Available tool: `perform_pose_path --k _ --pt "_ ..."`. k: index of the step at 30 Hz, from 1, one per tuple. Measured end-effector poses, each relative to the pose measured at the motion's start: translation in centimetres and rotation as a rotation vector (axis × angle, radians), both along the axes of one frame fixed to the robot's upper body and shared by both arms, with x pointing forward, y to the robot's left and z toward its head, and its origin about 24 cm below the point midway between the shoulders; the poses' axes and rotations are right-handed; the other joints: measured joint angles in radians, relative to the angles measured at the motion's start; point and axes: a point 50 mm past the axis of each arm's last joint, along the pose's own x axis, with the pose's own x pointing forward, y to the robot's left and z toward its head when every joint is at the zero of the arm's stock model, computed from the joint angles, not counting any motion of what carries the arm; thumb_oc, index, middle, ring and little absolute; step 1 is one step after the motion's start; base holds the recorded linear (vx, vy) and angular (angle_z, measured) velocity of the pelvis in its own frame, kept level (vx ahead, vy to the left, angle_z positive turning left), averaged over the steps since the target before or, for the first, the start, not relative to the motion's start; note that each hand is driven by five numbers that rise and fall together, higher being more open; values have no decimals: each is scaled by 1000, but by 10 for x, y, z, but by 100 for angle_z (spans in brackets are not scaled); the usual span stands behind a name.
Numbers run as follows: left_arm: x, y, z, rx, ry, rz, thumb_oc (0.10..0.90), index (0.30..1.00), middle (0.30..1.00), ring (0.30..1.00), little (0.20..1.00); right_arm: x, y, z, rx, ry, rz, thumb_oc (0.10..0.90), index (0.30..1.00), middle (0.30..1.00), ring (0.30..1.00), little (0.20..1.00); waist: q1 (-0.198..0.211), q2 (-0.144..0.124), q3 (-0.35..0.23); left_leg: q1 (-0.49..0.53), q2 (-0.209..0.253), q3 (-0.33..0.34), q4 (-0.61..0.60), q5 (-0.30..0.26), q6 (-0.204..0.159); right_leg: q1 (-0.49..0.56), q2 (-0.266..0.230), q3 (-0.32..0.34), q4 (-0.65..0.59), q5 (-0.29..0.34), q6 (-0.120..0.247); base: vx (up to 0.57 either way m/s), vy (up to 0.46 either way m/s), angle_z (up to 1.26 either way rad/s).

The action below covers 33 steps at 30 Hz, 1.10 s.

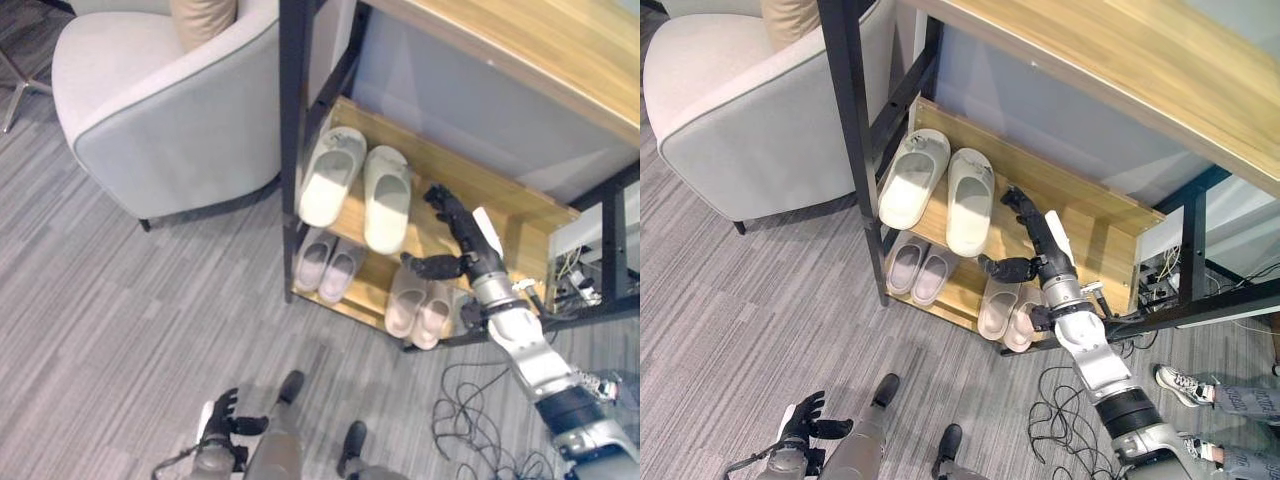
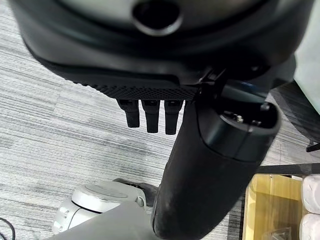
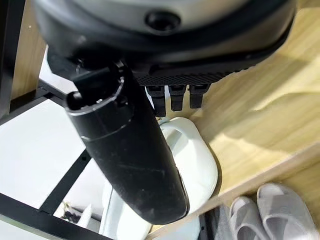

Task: Arrange the slippers neatly on the shoe rack.

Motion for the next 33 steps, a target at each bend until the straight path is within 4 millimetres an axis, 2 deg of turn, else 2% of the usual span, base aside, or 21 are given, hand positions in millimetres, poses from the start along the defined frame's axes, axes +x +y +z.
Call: perform_pose_path --k 3,9,10,15,18,26,33 --pt "-9 1 -4 0 29 7 800 900 900 900 900 -4 5 -11 29 28 -4 800 900 900 900 900 -2 6 -4 14 -3 7 -3 -1 0 10 -5 3 0 -2 2 22 -1 -4" --pt "-14 -1 -6 -5 49 11 800 900 900 900 900 -11 20 -27 117 69 -14 800 900 900 900 900 -11 22 -12 25 -3 11 -9 -7 8 17 -6 6 0 -5 1 6 0 -1" --pt "-15 -3 -7 -7 52 7 800 900 900 900 900 -12 19 -31 117 82 -18 800 900 900 900 900 -12 34 -17 26 -3 11 -10 -7 7 17 -7 6 0 -5 1 0 0 0" --pt "-18 -4 -8 -9 60 5 800 900 900 900 900 -12 22 -31 134 83 -20 800 900 900 900 900 -12 44 -22 27 -2 10 -12 -6 7 18 -5 6 0 -7 -1 0 0 0" --pt "-18 -5 -8 -9 61 4 800 900 900 900 900 -12 28 -34 179 101 -9 800 900 900 900 900 -10 47 -23 27 -2 10 -12 -6 6 18 -5 5 0 -9 0 0 0 0" --pt "-19 -5 -8 -2 65 -7 800 900 900 900 900 -13 46 -38 170 123 65 800 900 900 900 900 -6 50 -25 27 -3 10 -14 -4 2 18 -6 4 0 -10 1 0 0 0" --pt "-23 -7 -11 3 84 -23 800 900 900 900 900 -12 53 -42 182 143 73 800 900 900 900 900 -1 73 -38 28 -4 9 -14 -5 4 20 -6 4 0 -11 1 0 0 0"
